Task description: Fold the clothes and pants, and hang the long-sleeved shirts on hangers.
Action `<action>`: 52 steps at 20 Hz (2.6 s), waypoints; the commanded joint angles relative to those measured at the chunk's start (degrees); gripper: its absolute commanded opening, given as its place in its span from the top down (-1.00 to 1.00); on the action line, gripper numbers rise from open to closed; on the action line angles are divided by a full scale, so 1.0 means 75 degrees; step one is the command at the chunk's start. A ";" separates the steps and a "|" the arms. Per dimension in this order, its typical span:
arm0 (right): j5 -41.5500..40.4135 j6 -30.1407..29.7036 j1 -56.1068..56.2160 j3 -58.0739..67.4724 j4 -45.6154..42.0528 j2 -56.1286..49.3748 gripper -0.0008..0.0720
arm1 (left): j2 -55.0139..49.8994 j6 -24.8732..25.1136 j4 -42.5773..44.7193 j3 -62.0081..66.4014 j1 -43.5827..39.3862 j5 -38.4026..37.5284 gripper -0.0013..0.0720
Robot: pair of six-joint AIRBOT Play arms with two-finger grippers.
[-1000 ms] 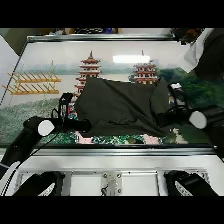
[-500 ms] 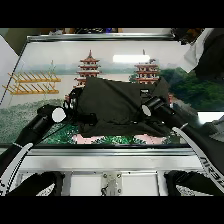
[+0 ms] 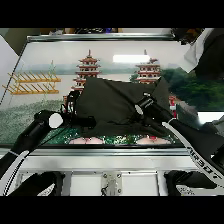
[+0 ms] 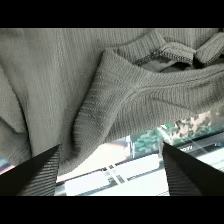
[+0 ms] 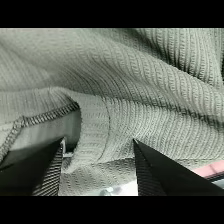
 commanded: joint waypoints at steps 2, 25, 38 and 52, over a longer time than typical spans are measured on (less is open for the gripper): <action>0.0766 0.0090 0.0006 0.0009 -0.0061 -0.0172 -0.30 | 0.0560 -0.0146 0.0000 -0.0702 -0.0003 0.0338 -0.85; 0.1000 -0.2154 0.0965 0.0006 -0.0178 0.2040 0.93 | -0.3637 -0.1131 0.0017 0.2477 -0.1652 -0.0052 -0.85; 0.1008 -0.2119 0.1355 0.0009 -0.0172 0.2897 0.93 | -0.3637 -0.2005 0.0562 0.1883 -0.1661 -0.0114 -0.85; 0.1690 -0.2486 0.1807 -0.0052 -0.0172 0.3529 0.93 | -0.2632 -0.2914 0.0781 0.1868 -0.1781 0.0189 -0.85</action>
